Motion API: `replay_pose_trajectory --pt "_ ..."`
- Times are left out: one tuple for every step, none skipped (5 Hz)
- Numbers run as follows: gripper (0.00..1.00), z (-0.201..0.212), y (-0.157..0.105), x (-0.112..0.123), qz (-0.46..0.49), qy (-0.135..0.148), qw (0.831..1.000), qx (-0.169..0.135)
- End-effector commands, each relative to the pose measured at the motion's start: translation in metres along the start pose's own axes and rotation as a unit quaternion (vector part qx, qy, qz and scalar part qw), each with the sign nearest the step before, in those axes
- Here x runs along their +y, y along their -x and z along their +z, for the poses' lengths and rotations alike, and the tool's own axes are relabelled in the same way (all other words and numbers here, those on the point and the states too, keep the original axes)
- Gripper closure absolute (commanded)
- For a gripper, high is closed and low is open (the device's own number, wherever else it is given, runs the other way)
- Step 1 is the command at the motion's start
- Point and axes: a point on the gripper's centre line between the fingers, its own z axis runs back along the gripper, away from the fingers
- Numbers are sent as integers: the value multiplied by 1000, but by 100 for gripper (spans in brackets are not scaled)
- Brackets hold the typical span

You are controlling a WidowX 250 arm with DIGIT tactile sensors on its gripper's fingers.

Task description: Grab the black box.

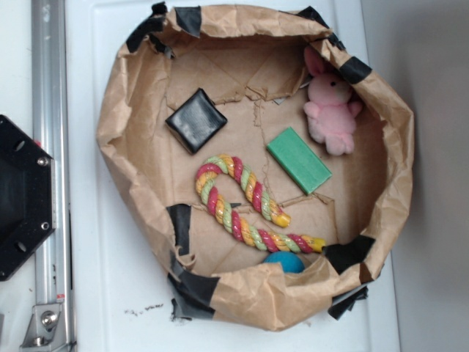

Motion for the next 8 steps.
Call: replay_pose_trajectory --pt "0 0 0 0 0 0 1000 0" --pt "0 -8 -43 15 80 -22 996 -16" --pt "0 -19 -89 37 137 -17 989 -57" --pt "0 -42 -107 61 222 -56 970 -88" --pt "0 -70 -103 80 320 -73 939 -105" --pt "0 -102 -104 89 357 -75 929 -56" --pt "0 -102 -104 89 357 -75 929 -56" --pt "0 -102 -104 89 357 -75 929 -56"
